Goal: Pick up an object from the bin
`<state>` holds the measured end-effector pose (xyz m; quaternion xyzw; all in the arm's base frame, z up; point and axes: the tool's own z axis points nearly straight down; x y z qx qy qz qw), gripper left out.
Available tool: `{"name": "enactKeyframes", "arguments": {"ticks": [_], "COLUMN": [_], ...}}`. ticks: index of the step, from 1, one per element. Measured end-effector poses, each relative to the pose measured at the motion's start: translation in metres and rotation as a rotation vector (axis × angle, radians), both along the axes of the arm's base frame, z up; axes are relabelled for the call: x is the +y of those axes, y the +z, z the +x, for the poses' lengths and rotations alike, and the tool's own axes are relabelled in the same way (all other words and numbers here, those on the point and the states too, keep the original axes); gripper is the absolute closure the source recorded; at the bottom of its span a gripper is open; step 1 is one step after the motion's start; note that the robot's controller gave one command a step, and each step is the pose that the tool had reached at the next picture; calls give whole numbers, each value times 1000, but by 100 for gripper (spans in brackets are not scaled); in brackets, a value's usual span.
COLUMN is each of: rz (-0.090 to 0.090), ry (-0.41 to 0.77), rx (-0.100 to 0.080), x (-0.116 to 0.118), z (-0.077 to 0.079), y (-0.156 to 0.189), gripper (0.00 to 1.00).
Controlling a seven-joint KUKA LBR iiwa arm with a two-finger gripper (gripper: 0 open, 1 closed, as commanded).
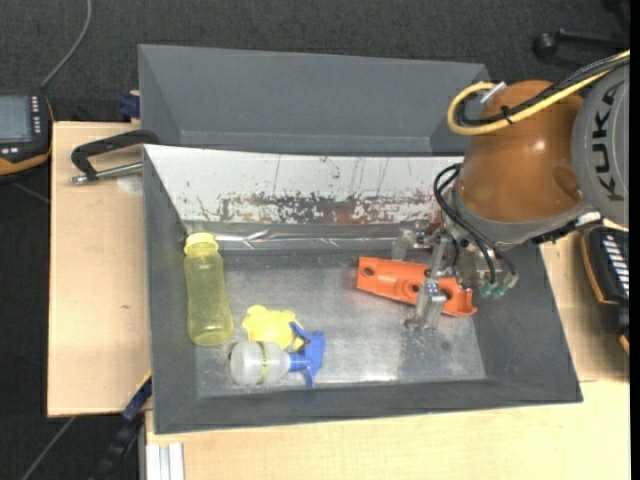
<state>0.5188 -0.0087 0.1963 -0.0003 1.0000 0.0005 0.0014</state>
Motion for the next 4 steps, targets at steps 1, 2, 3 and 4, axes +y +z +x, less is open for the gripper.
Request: {"name": "enactKeyframes", "arguments": {"ticks": [1,2,3,4], "rz": [0,1,1,2], "ry": [47,59,90,274], "rx": [-3,0,5,-5], "x": [0,-2,-7,63], "z": [14,14,-1,52], "y": [-53,-74,-30,-124], "gripper": [0,0,0,100]}}
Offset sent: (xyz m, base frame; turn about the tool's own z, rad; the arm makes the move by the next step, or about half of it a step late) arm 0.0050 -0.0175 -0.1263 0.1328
